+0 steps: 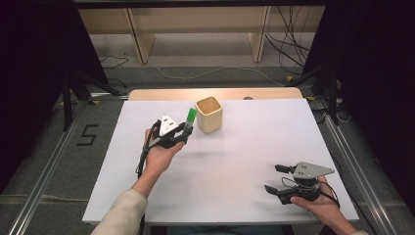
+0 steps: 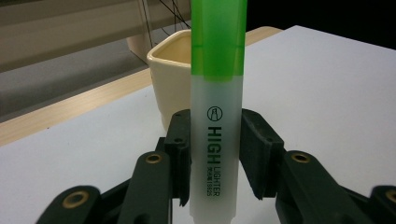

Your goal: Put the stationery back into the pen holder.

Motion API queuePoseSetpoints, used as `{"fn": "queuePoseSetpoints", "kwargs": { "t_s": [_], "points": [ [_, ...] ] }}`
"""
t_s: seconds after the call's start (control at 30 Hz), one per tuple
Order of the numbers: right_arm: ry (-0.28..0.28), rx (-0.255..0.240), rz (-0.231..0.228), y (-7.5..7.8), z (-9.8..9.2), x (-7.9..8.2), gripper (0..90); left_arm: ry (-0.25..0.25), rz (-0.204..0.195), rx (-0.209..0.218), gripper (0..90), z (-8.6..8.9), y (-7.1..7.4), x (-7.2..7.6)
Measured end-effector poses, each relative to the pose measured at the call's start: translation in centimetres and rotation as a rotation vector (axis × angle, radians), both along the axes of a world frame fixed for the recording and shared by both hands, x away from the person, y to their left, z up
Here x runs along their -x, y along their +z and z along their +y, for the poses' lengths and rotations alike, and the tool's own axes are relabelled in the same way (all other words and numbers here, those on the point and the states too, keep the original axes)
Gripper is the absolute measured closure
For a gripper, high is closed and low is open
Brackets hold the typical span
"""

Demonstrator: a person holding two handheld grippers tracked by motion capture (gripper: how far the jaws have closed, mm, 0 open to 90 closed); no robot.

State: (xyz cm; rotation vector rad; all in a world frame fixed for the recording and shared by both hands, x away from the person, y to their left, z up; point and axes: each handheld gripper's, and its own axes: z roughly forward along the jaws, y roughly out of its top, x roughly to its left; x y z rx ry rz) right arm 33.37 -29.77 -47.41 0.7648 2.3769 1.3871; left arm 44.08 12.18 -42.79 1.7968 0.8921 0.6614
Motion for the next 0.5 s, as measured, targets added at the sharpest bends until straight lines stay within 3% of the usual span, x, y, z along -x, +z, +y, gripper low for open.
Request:
{"fn": "queuePoseSetpoints", "kwargs": {
  "t_s": [0.5],
  "points": [
    [-0.001, -0.004, -0.002, 0.0, 0.0, 0.01, 17.4, 0.012, -0.018, 0.02, 66.2, -0.74, 0.67, -0.87]
  ]
}}
